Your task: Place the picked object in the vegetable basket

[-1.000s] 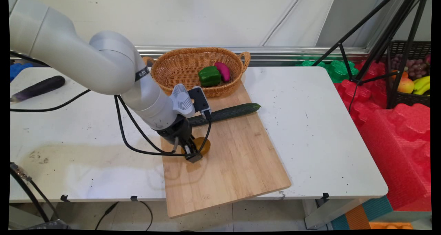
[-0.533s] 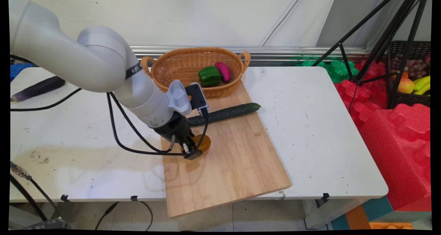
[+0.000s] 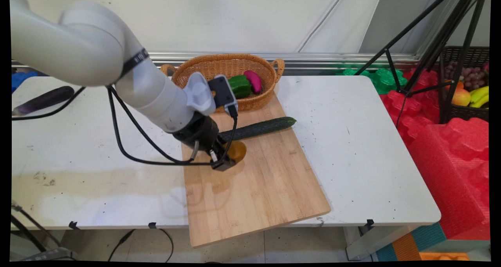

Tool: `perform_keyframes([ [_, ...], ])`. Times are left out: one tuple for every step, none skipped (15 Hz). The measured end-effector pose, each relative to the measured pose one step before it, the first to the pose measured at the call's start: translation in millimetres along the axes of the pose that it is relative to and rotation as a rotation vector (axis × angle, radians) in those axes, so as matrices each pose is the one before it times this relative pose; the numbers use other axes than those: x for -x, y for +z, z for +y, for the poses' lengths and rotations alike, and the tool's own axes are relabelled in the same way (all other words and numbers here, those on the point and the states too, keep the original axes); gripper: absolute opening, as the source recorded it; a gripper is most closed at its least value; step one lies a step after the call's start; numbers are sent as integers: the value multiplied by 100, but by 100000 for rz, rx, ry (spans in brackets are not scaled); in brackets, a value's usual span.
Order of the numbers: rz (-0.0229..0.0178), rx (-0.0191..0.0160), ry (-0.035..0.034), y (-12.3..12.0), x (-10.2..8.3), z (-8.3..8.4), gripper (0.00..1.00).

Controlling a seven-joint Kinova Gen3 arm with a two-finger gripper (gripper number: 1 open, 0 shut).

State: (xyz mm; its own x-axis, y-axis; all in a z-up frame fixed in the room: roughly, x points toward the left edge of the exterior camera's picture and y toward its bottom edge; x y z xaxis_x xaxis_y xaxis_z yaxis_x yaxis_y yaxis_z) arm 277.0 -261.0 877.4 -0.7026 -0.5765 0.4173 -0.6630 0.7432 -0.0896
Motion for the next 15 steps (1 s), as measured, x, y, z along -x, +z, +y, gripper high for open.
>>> perform_keyframes([
  [1719,-231,-369,-747,-377,-121,0],
  [1436,-303,-517,-608,-367,-163,0],
  [1506,-376,-537,-593,-398,-196,0],
  [1197,-404,-569,-440,-334,-205,0],
  [1795,-681,-860,-615,-546,-329,0],
  [1181,-464,-569,-349,-382,-238,0],
  [1729,-851,-923,-454,-594,-405,0],
  [1181,-615,-667,-259,-424,-301,0],
  [1633,-1043,-1072,-288,-630,-514,0],
  [1070,-865,-751,-182,-396,-393,0],
  [1405,-1186,-1037,-201,-577,-564,0],
  [923,-766,-625,-86,-418,-375,0],
  [1369,-1308,-1012,-131,-568,-633,0],
  [1467,-1606,-1270,-66,-630,-764,0],
  [1673,-1834,-1338,56,-774,-874,0],
])
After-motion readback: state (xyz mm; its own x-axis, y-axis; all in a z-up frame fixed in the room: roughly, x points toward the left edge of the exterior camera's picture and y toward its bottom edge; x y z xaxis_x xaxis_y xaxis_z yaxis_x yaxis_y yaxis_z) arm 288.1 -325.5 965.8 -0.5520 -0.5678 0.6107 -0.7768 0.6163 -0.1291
